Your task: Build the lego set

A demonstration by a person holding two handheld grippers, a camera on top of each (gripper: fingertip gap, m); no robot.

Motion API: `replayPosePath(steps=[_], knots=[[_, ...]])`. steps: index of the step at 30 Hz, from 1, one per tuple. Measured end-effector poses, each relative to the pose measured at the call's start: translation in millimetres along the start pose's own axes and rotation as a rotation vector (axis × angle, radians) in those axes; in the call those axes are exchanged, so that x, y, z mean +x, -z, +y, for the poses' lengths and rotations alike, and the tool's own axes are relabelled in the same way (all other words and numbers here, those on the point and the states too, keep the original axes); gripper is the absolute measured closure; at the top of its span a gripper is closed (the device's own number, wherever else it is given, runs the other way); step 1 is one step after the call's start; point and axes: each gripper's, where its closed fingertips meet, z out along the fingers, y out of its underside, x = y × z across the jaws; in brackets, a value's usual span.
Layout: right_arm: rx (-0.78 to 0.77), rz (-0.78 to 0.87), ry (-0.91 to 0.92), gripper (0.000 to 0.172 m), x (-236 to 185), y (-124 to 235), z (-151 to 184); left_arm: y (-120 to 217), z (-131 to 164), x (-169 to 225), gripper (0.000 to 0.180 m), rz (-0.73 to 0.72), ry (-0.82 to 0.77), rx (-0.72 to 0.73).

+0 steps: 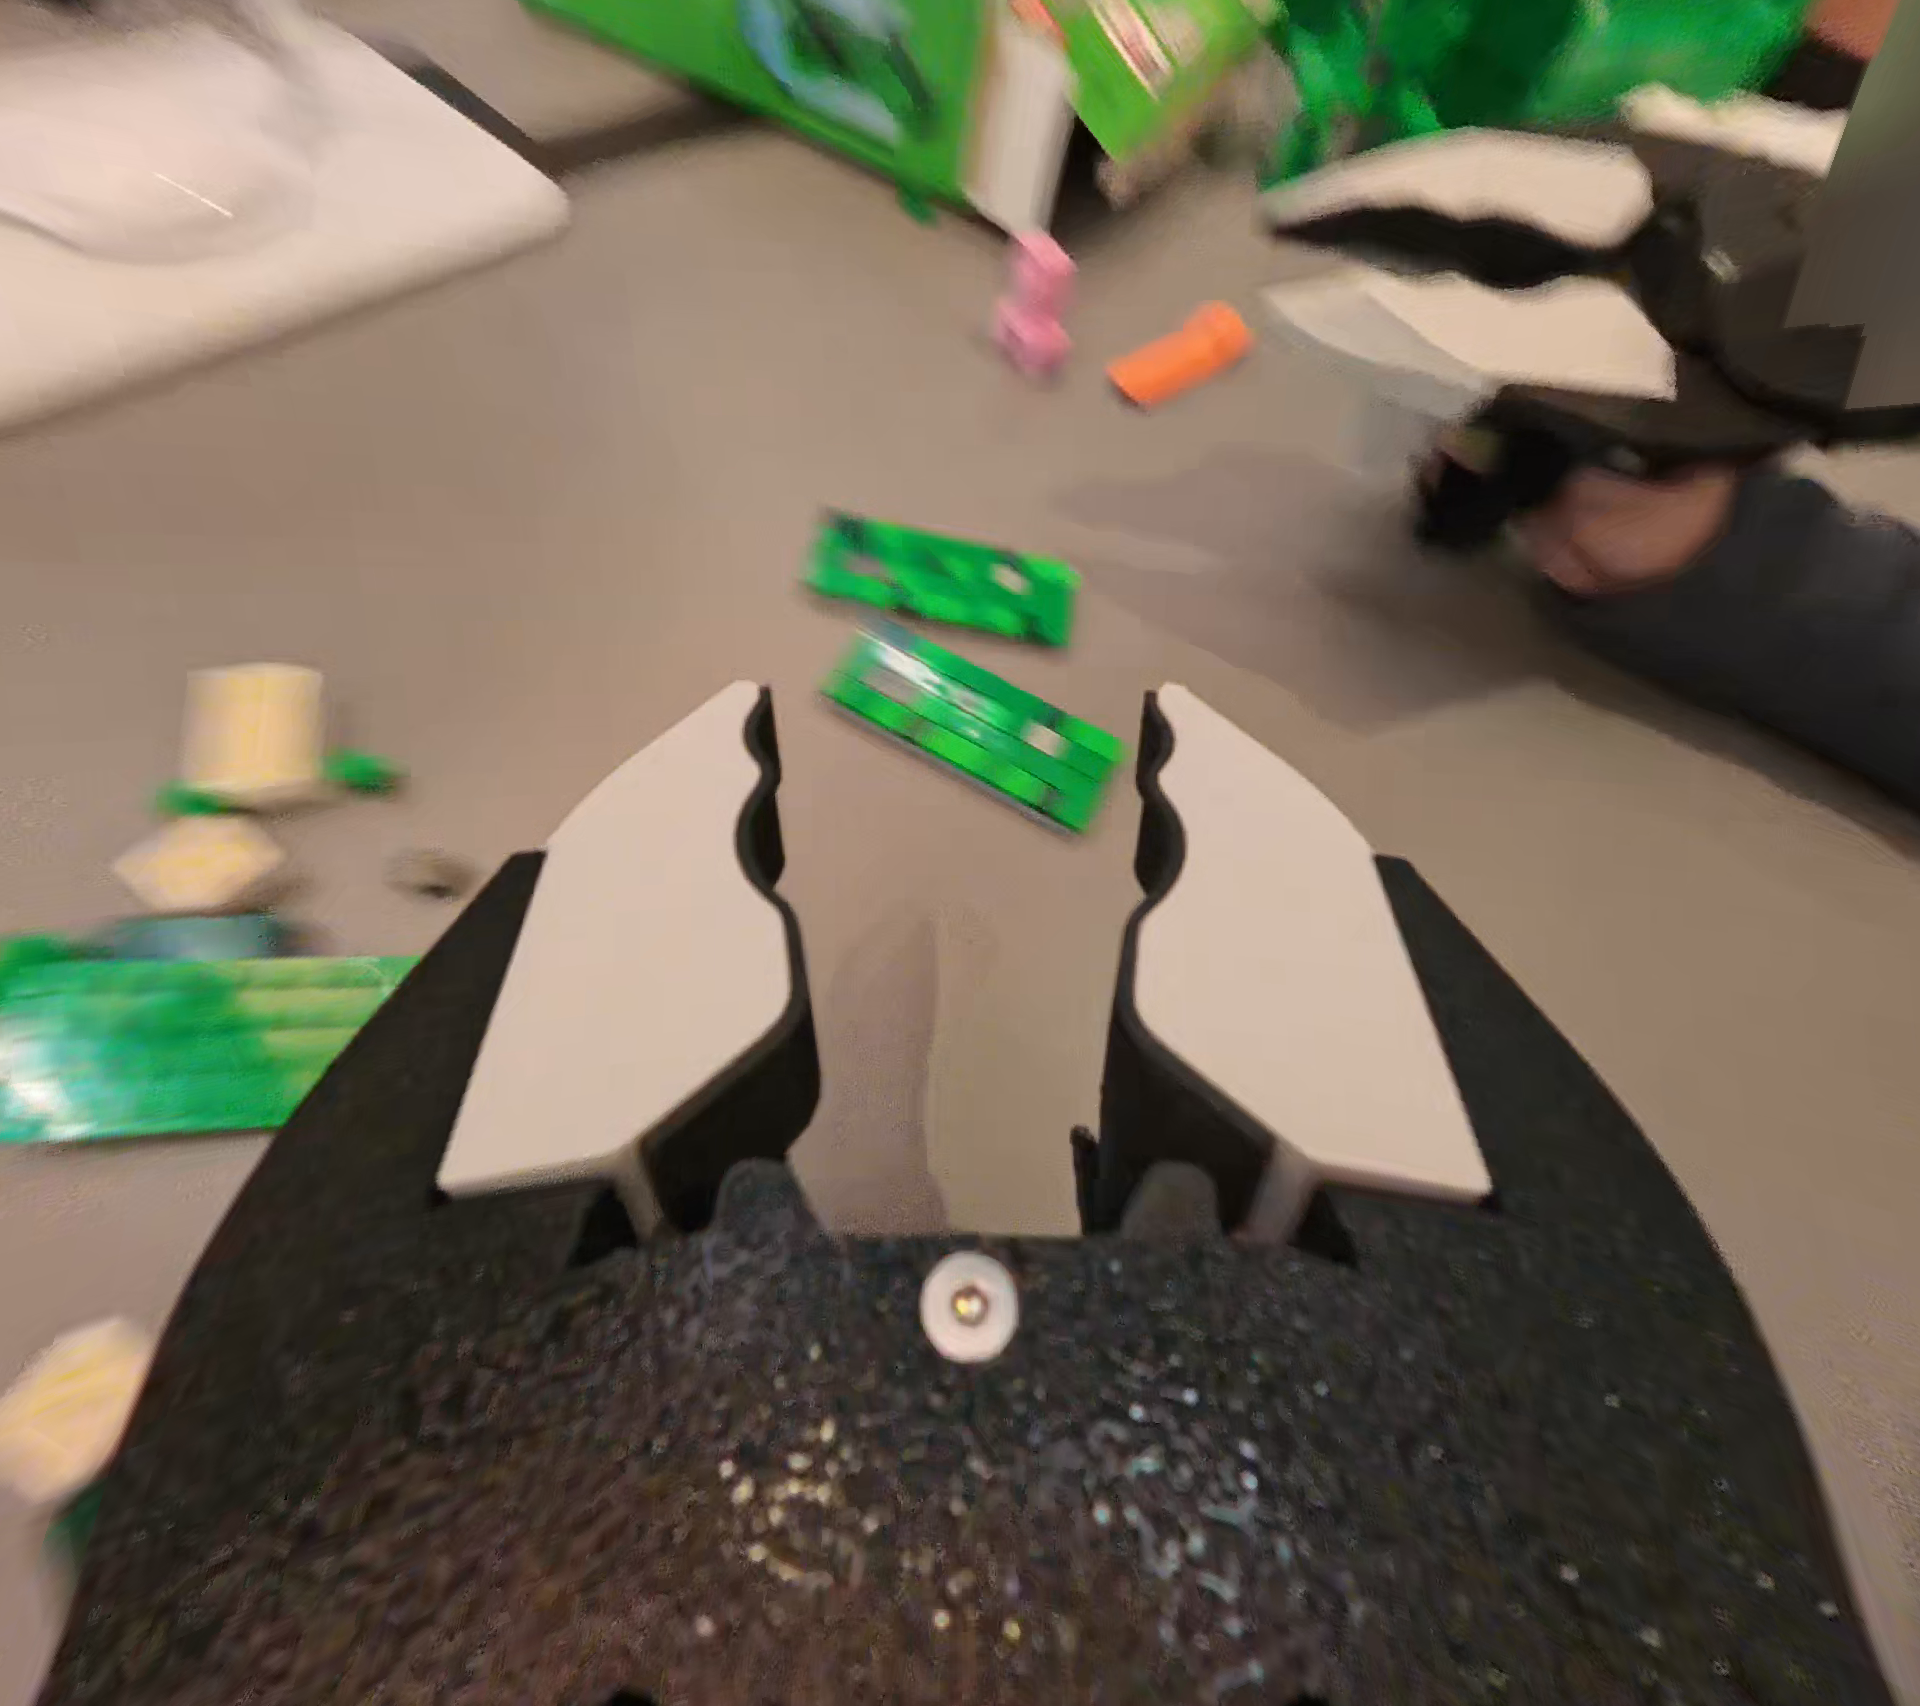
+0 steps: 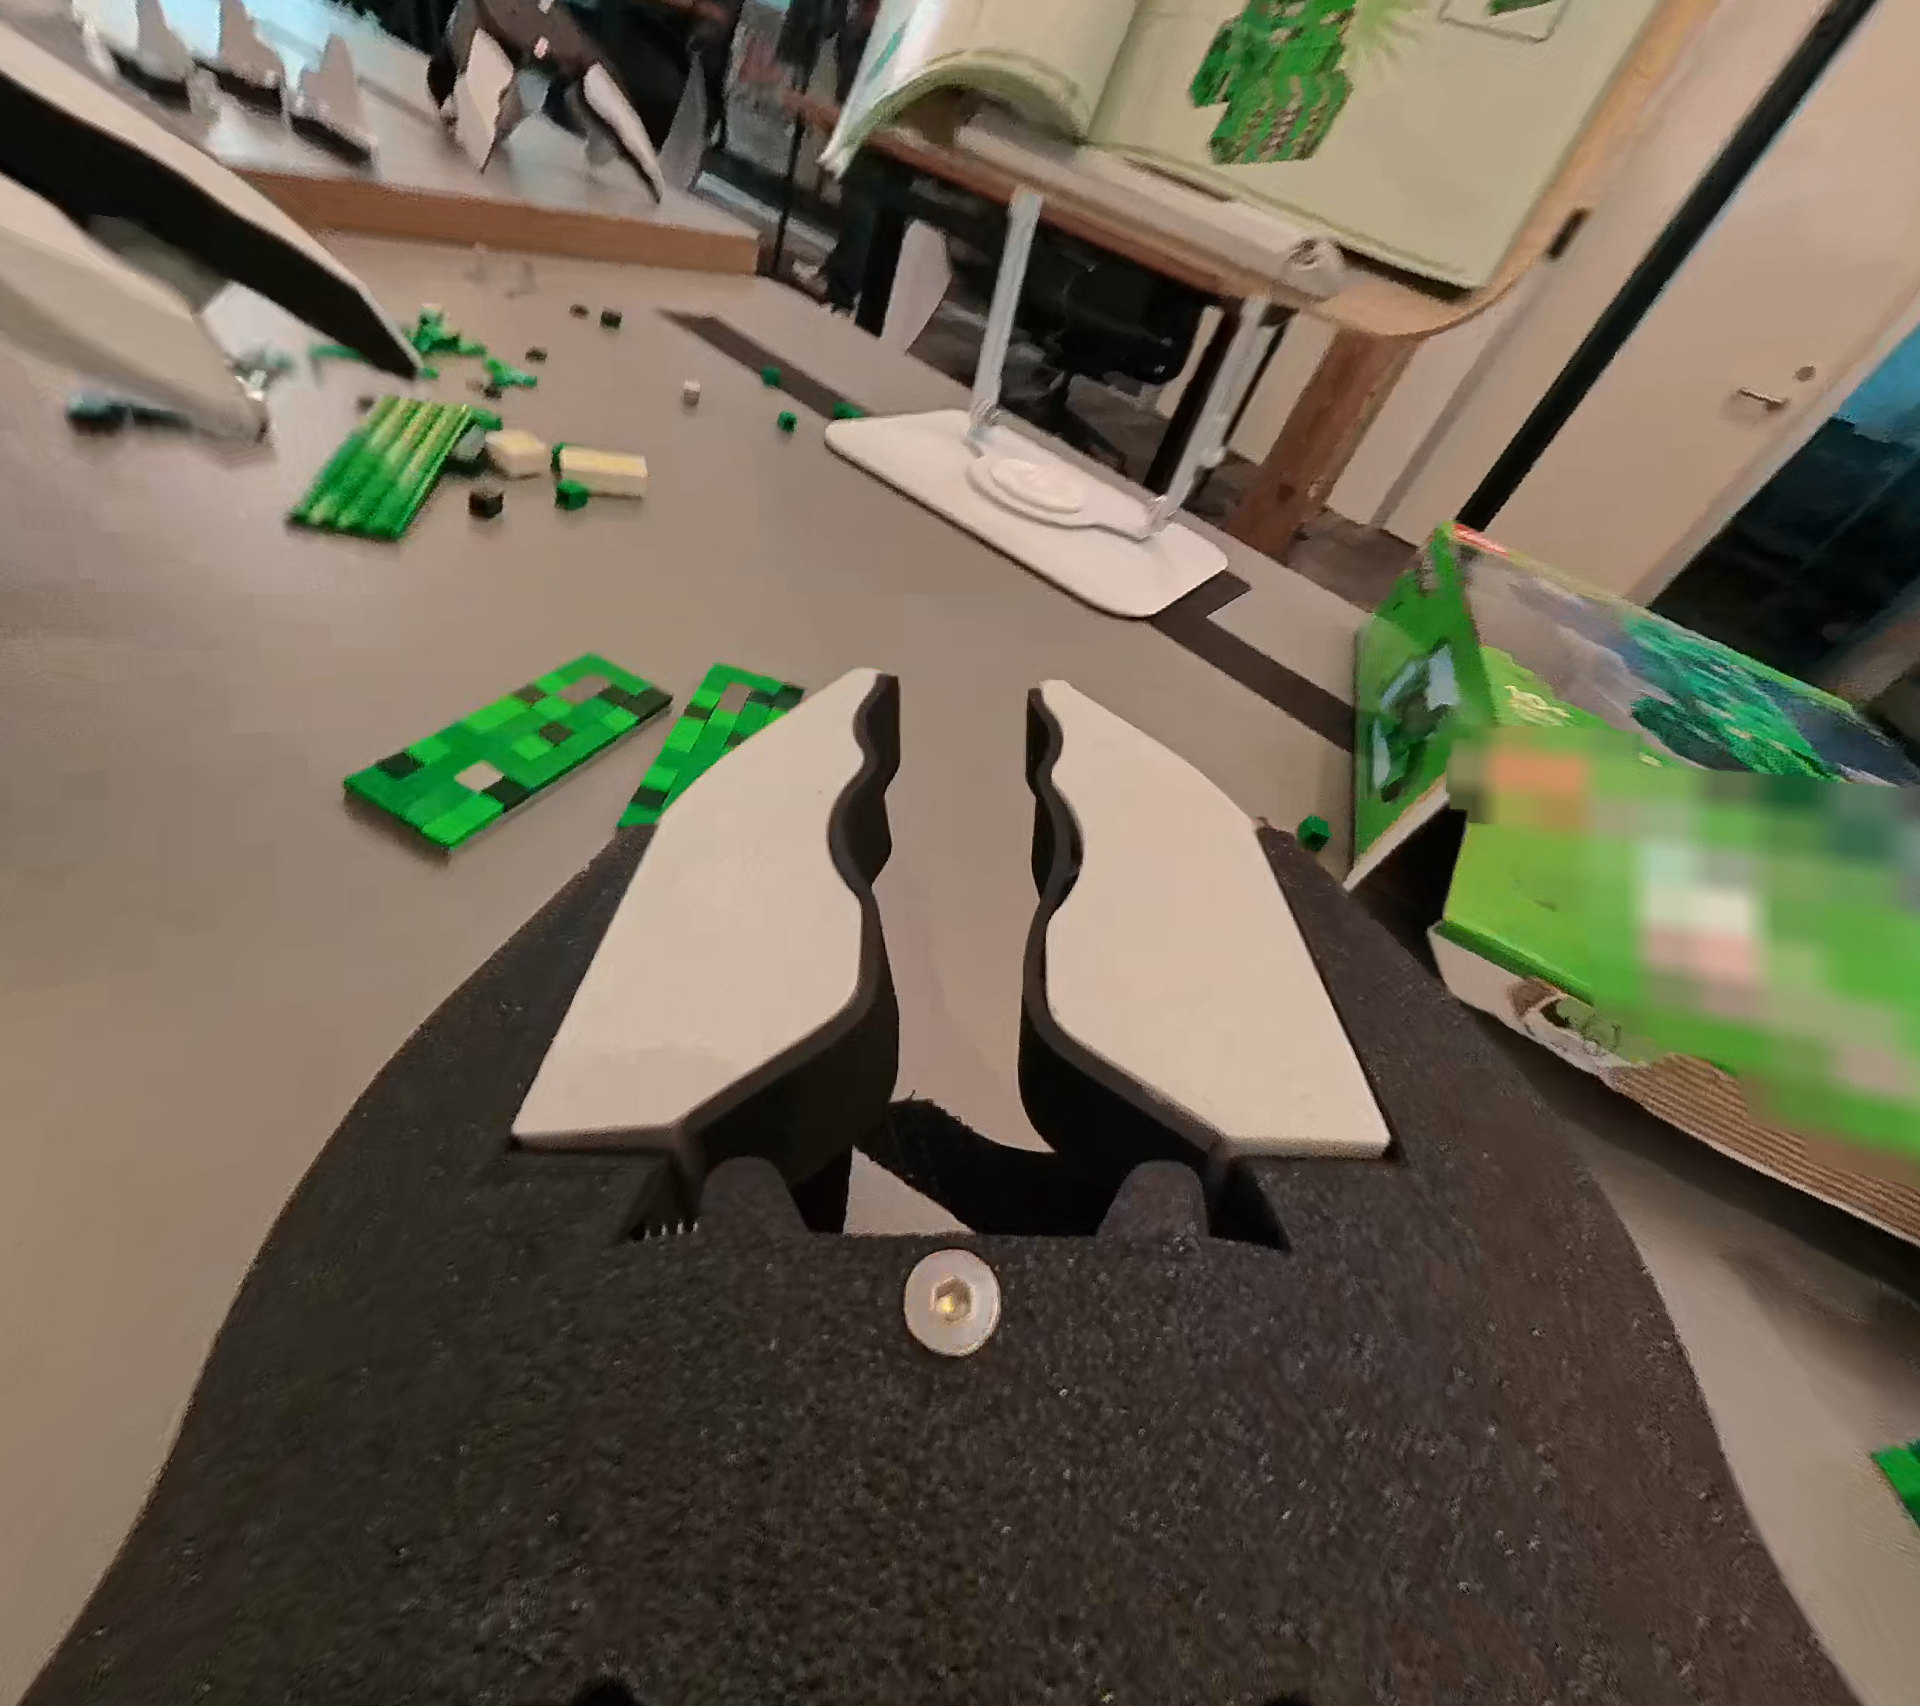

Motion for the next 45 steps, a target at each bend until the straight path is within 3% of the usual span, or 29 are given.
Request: replayPosePath(steps=[5,9,13,18,20,23,32,34,36,38,39,45], knots=[[0.109,0.137,-0.137,0.147,27,0,-11,58,-63,-99,0.121,-0.382,-0.085,0.434],[0.173,0.206,-0.249,0.147,32,-7,-18,64,-70,-137,0.132,-0.547,-0.212,0.562],[0.153,0.227,-0.237,0.15,21,-23,-19,36,-54,-131,0.139,-0.447,-0.243,0.515],[0.043,0.275,-0.112,0.154,10,-35,-14,32,-52,-101,0.148,-0.353,-0.429,0.54],[-0.069,0.215,-0.085,0.157,1,-40,-6,35,-52,-97,0.149,-0.34,-0.443,0.558],[-0.364,0.054,-0.162,0.163,-28,-39,18,36,-52,-97,0.15,-0.312,-0.422,0.568],[-0.737,-0.076,-0.124,0.135,-70,-42,58,35,-56,-97,0.153,-0.288,-0.433,0.585],[-0.757,-0.079,-0.136,0.148,-71,-39,47,36,-56,-96,0.154,-0.303,-0.462,0.584],[-0.754,-0.112,-0.208,0.146,-85,-35,30,39,-57,-94,0.155,-0.306,-0.48,0.594],[-0.857,-0.152,-0.319,0.116,-106,-31,30,40,-59,-92,0.156,-0.307,-0.496,0.603],[-0.907,-0.156,-0.337,0.112,-114,-29,34,40,-59,-91,0.156,-0.307,-0.504,0.603],[-0.947,-0.086,-0.24,0.125,-120,-38,47,46,-61,-98,0.157,-0.339,-0.496,0.615]])
